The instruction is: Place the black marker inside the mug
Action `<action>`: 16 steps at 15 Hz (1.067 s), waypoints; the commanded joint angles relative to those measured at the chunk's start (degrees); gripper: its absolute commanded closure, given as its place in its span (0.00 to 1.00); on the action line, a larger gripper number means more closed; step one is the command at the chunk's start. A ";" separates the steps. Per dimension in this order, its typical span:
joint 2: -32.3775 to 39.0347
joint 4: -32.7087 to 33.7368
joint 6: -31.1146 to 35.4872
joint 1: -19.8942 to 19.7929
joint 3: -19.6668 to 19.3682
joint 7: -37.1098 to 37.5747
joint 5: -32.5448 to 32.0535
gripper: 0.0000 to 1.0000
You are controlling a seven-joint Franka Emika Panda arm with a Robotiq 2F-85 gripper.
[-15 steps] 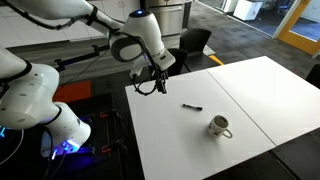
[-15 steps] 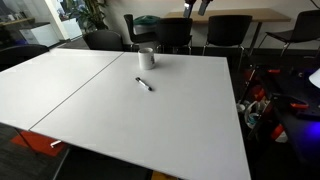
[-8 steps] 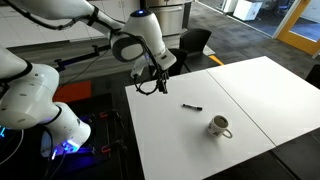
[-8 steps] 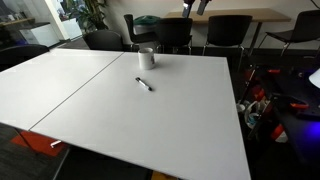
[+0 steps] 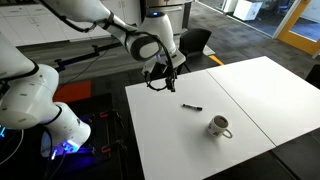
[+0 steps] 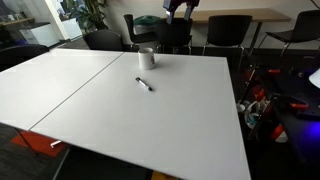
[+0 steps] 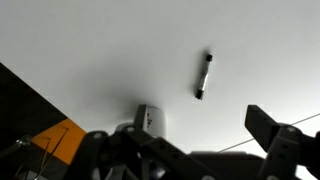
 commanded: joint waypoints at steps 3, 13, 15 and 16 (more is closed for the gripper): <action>11.74 8.57 0.48 4.72 -3.59 2.33 -0.09 0.00; 29.16 21.37 6.82 12.14 -11.36 3.34 5.85 0.00; 32.22 24.20 6.78 13.80 -13.42 4.77 6.23 0.00; 33.71 25.74 6.27 14.34 -14.11 5.00 6.56 0.00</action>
